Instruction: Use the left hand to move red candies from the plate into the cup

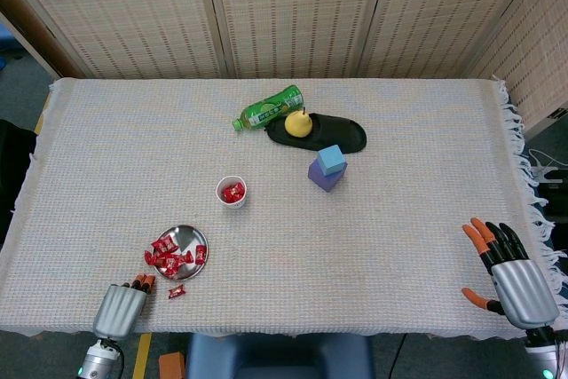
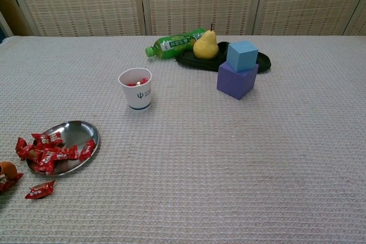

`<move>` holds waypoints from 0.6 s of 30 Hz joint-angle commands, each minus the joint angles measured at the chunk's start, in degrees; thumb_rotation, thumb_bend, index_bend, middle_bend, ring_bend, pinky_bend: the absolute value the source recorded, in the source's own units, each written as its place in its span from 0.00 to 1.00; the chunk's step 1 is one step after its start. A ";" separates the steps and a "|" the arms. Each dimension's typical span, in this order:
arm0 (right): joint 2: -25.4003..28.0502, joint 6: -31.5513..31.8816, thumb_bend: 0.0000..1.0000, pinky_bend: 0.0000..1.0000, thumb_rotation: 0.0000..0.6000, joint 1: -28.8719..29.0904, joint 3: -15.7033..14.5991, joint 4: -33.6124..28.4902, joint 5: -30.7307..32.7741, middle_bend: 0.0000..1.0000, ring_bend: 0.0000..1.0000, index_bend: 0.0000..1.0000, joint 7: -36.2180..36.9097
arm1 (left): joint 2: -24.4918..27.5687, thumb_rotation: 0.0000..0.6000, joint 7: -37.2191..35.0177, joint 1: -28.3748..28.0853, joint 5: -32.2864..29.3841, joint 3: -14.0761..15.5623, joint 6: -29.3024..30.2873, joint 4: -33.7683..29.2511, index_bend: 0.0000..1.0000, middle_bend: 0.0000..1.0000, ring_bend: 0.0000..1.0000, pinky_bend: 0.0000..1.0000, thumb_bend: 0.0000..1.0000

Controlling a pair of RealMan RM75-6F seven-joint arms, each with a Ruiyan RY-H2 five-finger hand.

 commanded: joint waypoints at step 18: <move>-0.08 -0.04 0.00 0.00 1.00 0.05 -0.14 0.05 -0.23 0.00 0.00 0.00 -0.18 | -0.68 1.00 -2.86 1.17 1.51 -1.68 1.77 2.07 0.59 0.64 0.77 1.00 0.41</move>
